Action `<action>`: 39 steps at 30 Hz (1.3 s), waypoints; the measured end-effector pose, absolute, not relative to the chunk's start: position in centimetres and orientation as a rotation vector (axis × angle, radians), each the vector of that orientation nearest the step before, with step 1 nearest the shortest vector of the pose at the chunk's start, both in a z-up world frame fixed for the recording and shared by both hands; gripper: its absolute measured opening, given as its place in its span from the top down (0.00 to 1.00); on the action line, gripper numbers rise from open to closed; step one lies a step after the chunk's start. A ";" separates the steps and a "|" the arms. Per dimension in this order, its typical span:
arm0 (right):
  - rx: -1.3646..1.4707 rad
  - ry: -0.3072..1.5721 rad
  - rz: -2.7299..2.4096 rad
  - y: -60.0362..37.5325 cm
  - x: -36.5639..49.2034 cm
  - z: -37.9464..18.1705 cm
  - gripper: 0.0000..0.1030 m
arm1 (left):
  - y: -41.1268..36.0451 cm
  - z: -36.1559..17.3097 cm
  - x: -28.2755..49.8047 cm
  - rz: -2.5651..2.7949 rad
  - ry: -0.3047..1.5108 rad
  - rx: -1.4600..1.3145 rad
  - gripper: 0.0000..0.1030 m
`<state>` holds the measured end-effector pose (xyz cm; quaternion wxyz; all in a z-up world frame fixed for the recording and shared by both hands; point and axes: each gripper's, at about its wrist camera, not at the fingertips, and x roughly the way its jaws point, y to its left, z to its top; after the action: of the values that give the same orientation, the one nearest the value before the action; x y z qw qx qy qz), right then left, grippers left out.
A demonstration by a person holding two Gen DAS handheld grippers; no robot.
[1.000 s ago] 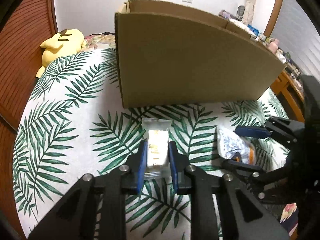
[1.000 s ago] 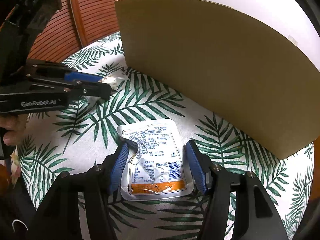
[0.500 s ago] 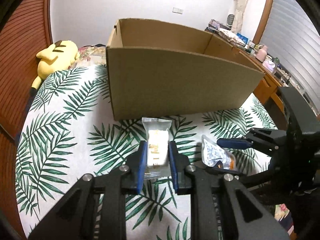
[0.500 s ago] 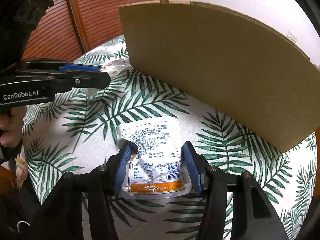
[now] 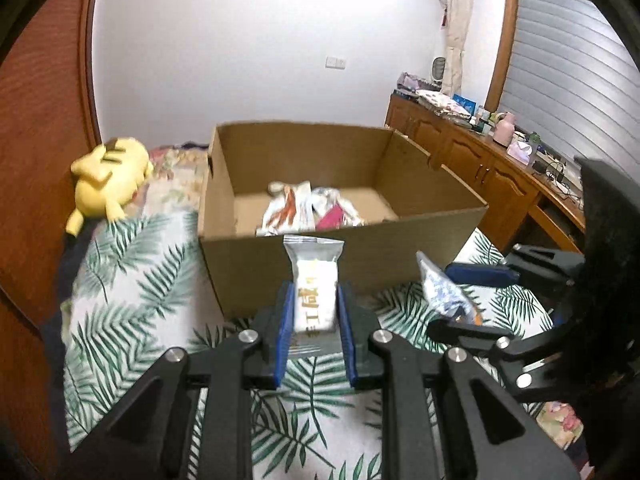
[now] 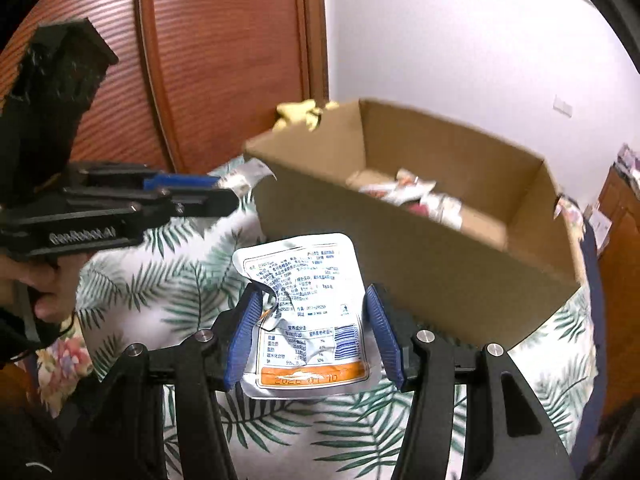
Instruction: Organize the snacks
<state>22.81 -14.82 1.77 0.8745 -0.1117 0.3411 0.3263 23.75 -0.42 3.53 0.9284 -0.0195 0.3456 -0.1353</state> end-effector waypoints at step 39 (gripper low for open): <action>-0.124 0.703 0.450 -16.5 34.2 2.4 0.42 | -2.7 5.3 36.1 -0.206 0.683 0.009 0.58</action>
<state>34.19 -16.53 2.39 0.9124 -0.0603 0.3412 0.2181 36.12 -2.74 5.26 0.9371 0.0043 0.3341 -0.1009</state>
